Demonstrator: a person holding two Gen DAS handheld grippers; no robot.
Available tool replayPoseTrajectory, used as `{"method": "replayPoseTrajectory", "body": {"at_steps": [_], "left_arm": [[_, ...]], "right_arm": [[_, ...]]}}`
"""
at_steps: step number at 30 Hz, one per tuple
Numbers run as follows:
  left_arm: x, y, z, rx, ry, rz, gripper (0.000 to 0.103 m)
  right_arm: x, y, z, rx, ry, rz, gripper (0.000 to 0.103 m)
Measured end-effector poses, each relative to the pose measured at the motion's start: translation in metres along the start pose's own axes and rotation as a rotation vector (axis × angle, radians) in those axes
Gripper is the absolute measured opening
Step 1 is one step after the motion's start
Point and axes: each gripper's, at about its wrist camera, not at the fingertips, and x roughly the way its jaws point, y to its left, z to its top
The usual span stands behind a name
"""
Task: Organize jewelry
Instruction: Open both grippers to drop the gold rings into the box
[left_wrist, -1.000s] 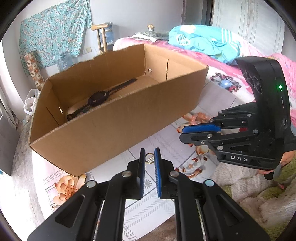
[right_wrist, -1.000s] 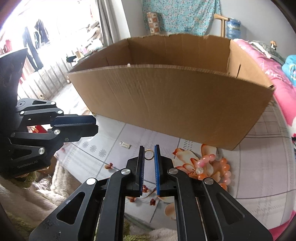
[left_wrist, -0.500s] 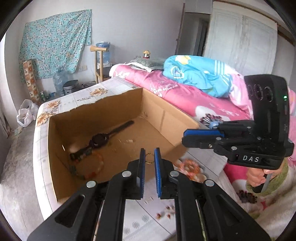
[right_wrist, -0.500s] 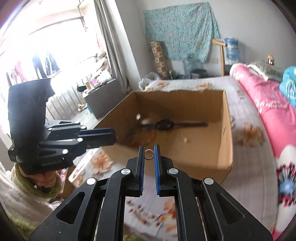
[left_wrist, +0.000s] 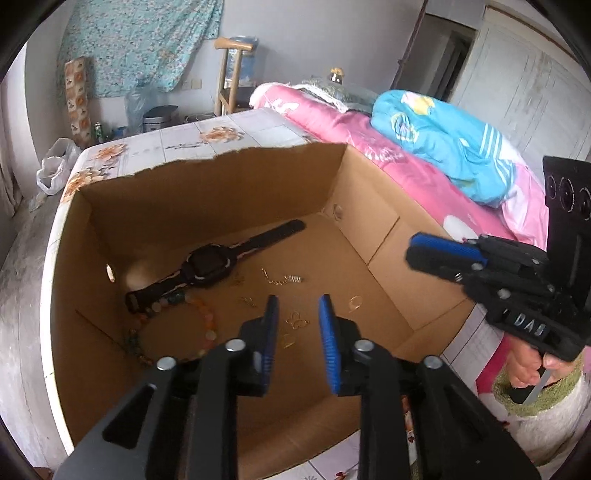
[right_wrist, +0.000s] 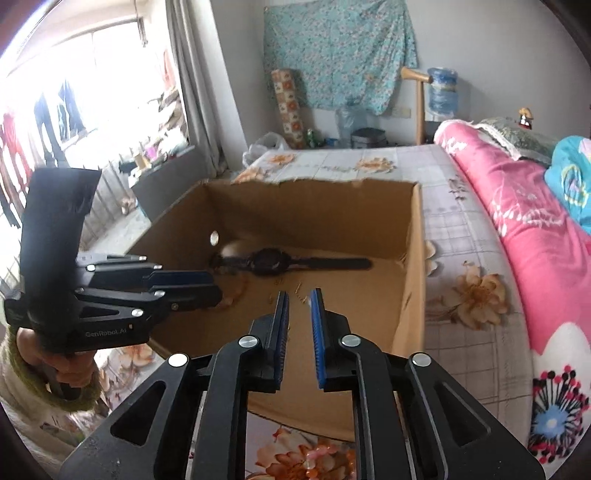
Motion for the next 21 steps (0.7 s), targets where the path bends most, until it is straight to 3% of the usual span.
{"method": "replayPoseTrajectory", "body": {"at_steps": [15,18,21], "left_arm": [[-0.045,0.002,-0.004,-0.020,-0.106,0.023,0.041],[-0.057,0.000,-0.008,-0.010,-0.128,0.030,0.046],[-0.073,-0.004,-0.015,0.011,-0.160,0.039,0.057]], "right_arm": [[-0.055,-0.032,0.001,0.139,-0.161,-0.020,0.021],[-0.063,-0.030,-0.005,0.161,-0.169,0.002,0.023],[-0.067,-0.024,-0.012,0.164,-0.165,0.017,0.028]]}}
